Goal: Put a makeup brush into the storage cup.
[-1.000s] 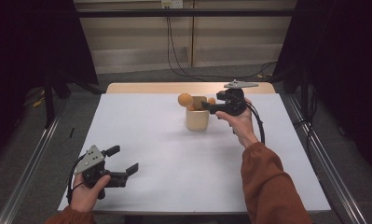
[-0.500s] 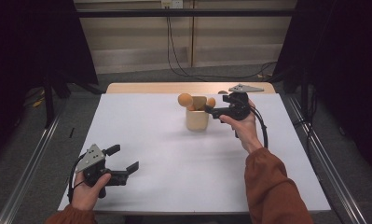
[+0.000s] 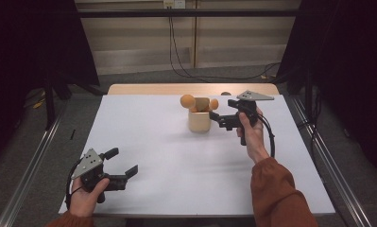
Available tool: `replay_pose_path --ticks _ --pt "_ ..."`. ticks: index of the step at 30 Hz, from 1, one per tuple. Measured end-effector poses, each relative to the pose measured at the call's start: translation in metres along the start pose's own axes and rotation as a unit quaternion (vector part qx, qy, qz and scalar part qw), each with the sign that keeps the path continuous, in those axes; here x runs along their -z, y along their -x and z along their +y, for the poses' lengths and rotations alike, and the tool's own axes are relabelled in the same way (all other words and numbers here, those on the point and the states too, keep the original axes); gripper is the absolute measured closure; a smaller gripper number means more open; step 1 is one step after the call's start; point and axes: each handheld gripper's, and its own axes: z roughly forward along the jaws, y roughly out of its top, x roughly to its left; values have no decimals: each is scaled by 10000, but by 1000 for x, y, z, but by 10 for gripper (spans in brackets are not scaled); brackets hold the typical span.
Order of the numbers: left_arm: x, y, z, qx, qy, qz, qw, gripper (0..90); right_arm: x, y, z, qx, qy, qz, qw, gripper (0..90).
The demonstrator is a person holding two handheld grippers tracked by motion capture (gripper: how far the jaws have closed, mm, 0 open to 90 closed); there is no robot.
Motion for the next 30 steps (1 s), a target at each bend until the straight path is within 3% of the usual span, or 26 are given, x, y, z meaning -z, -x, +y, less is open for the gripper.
replay_pose_path --ticks 9,17,22,27,30 --pt "2 0 0 -19 -4 80 10000 26 17 1 -10 36 1 -215 9998 11" --pt "3 1 0 8 16 86 10000 26 34 -1 -18 27 82 -220 9997 13" --pt "2 1 0 -26 30 75 10000 26 43 1 -21 -3 173 -502 9986 23" --pt "3 1 1 -52 27 82 9999 26 51 0 -26 57 87 -570 9983 12" --pt "3 2 1 -59 25 70 10000 26 57 0 -29 101 181 -693 9974 6"
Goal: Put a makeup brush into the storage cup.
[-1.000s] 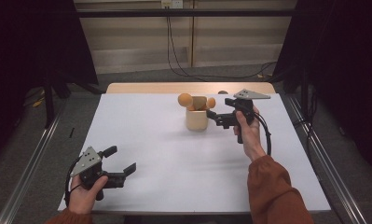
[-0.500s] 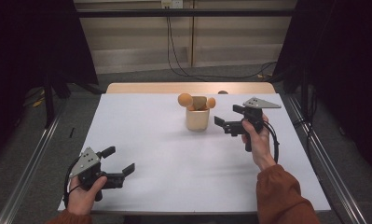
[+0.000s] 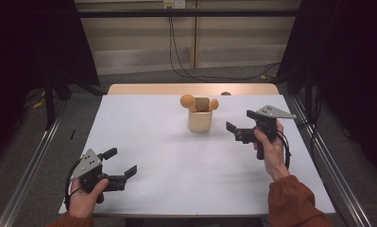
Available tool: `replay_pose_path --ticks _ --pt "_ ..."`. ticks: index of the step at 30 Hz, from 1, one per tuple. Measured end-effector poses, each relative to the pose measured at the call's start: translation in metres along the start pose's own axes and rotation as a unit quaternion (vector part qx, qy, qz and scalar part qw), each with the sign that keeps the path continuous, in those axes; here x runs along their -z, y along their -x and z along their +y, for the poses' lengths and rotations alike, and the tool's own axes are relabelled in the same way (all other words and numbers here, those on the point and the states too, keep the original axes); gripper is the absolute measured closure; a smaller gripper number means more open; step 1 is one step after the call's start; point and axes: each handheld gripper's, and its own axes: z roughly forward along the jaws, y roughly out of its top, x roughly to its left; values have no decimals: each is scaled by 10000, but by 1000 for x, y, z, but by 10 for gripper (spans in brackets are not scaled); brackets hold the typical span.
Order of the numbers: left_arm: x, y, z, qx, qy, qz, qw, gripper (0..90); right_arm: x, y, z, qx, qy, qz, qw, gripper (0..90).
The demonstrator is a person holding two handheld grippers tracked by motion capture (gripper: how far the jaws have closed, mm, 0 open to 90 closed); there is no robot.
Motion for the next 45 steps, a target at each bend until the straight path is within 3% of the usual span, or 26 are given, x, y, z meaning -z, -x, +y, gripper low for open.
replay_pose_path --ticks 5,9,12,19,37,45 --pt "0 0 0 8 11 37 10000 26 12 2 -7 6 90 -221 9997 3" --pt "1 0 0 13 14 44 10000 26 19 6 -12 -185 97 -191 9996 4" --pt "0 0 0 -13 -4 66 10000 26 24 5 -17 -186 105 -229 9995 4" --pt "1 0 0 13 17 67 10000 26 38 2 -27 4 101 -238 9997 5" --pt "5 0 -2 109 75 176 9998 26 74 2 -55 143 129 -461 9988 4" --pt "7 1 -1 7 88 198 9998 26 92 3 -66 140 157 -564 9982 5"
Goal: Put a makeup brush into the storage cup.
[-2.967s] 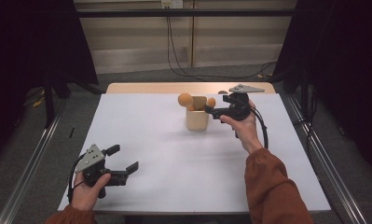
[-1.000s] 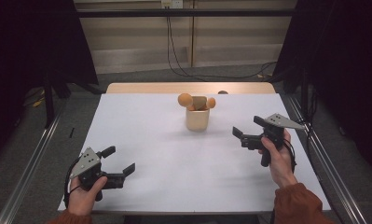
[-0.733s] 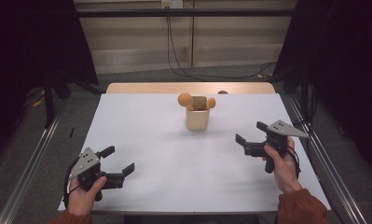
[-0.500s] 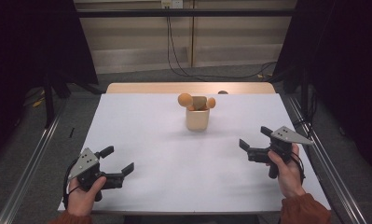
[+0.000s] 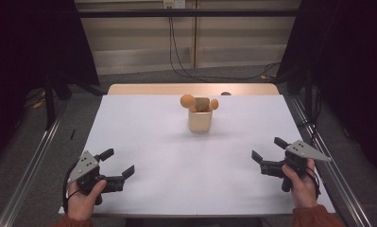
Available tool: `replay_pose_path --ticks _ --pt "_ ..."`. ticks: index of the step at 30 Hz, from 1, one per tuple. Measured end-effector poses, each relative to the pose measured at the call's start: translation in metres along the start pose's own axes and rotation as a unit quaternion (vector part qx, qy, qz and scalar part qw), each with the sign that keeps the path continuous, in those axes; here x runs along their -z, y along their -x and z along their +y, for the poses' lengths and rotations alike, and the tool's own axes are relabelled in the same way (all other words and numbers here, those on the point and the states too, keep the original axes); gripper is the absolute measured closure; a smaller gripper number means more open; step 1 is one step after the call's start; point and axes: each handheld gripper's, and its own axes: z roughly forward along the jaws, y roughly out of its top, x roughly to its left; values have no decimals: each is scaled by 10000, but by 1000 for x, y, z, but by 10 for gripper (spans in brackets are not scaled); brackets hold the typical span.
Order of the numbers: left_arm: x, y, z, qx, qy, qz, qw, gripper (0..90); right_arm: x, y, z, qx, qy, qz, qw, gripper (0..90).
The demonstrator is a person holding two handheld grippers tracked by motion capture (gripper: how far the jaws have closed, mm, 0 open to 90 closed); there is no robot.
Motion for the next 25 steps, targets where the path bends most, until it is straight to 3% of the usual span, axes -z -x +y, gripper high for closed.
replay_pose_path --ticks 18,25 --pt "-1 1 0 5 -48 -44 10000 26 29 10 -21 -33 -125 -107 9999 6" --pt "-2 1 0 29 -94 -68 9999 26 29 16 -22 -141 -108 -154 9997 5"
